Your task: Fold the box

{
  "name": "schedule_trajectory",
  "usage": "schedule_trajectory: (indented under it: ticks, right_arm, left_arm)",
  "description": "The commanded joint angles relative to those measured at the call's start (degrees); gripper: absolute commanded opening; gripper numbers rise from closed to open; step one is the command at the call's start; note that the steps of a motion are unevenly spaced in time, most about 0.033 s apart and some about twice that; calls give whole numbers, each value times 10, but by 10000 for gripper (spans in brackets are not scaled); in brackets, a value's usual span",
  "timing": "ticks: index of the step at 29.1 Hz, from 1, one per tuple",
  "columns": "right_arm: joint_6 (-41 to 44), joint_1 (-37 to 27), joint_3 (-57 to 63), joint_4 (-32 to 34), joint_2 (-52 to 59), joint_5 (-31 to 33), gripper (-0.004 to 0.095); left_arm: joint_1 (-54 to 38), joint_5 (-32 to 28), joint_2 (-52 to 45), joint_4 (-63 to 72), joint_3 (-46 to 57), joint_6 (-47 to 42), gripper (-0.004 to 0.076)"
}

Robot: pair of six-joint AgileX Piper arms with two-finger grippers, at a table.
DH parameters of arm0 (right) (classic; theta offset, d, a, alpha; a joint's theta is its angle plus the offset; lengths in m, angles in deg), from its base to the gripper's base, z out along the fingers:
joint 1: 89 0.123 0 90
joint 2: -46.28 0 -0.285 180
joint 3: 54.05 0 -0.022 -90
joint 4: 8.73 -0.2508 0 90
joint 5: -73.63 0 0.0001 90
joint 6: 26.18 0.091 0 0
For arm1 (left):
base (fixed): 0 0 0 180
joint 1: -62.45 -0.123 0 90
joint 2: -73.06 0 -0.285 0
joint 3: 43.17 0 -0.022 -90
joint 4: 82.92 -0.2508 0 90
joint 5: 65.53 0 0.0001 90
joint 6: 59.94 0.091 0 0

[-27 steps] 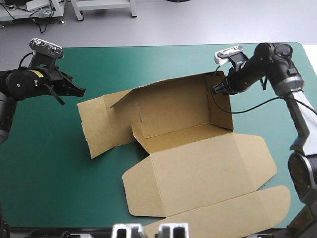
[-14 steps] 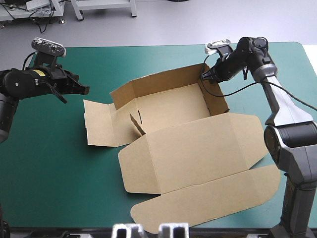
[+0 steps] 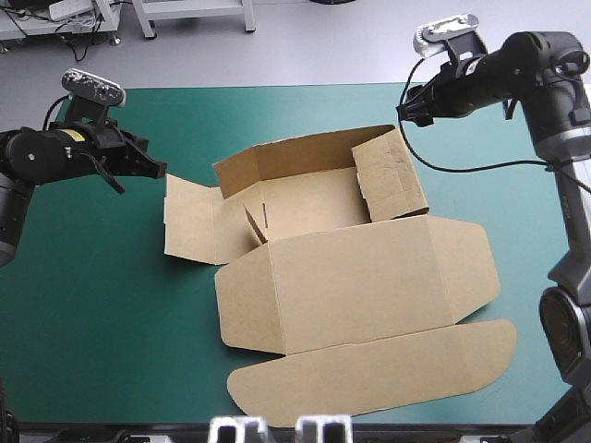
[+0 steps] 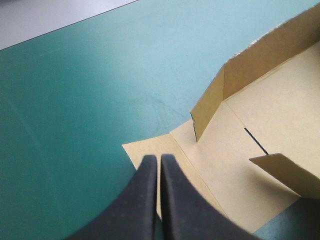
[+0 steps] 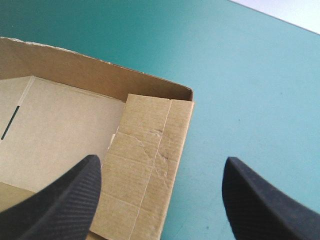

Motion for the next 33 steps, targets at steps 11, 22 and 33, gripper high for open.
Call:
schedule_trajectory:
  ticks: [11, 22, 33]
  right_arm:
    - [-1, 0, 148, 2, -56, -7, 644]
    - [-1, 0, 143, -47, -137, -2, 426]
    - [-15, -2, 67, -71, -118, -2, -19]
  left_arm:
    - [-1, -35, -17, 29, -16, 0, 6]
    - [-1, -24, -17, 41, -16, 0, 6]
    - [-1, -12, -17, 39, -16, -2, 6]
